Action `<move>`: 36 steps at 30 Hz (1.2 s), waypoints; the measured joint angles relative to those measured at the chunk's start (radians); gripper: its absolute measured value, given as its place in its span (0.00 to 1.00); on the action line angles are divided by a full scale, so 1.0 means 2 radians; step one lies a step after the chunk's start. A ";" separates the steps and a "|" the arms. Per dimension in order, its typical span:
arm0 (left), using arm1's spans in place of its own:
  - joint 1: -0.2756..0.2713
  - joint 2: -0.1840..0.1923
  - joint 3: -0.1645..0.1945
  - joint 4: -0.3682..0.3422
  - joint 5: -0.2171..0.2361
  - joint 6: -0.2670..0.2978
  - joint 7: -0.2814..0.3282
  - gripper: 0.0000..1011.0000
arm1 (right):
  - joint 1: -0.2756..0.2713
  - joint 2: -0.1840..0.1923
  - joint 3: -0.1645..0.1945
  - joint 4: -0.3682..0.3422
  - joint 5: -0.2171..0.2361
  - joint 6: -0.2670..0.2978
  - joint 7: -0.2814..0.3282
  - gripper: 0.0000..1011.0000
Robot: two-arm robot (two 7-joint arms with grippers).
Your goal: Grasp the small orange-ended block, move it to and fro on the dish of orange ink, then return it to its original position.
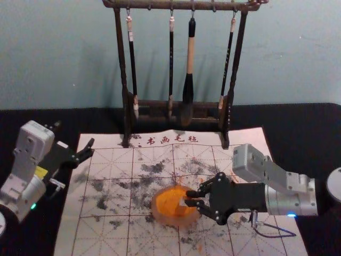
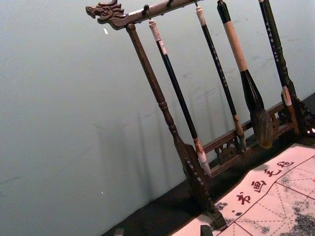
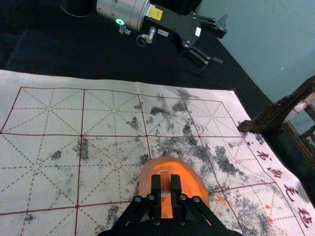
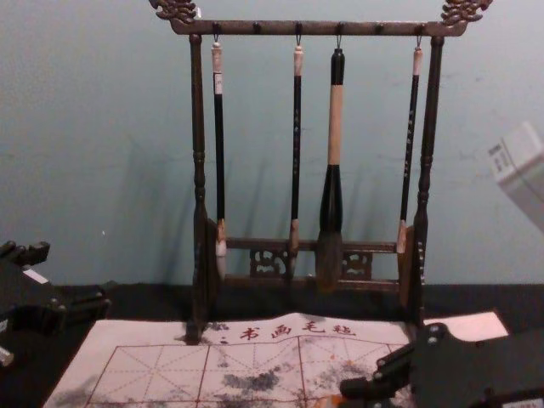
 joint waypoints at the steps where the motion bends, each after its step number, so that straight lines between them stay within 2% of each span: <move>1: 0.000 0.000 0.000 0.000 0.000 0.000 0.000 0.99 | 0.001 -0.001 -0.001 0.000 -0.001 0.000 0.000 0.08; 18: 0.000 0.000 0.000 0.000 0.000 0.000 0.000 0.99 | 0.022 -0.023 -0.017 0.027 -0.015 0.001 0.002 0.08; 36: 0.000 0.000 0.000 0.000 0.000 0.000 0.000 0.99 | 0.034 -0.037 -0.014 0.049 -0.022 0.006 -0.010 0.08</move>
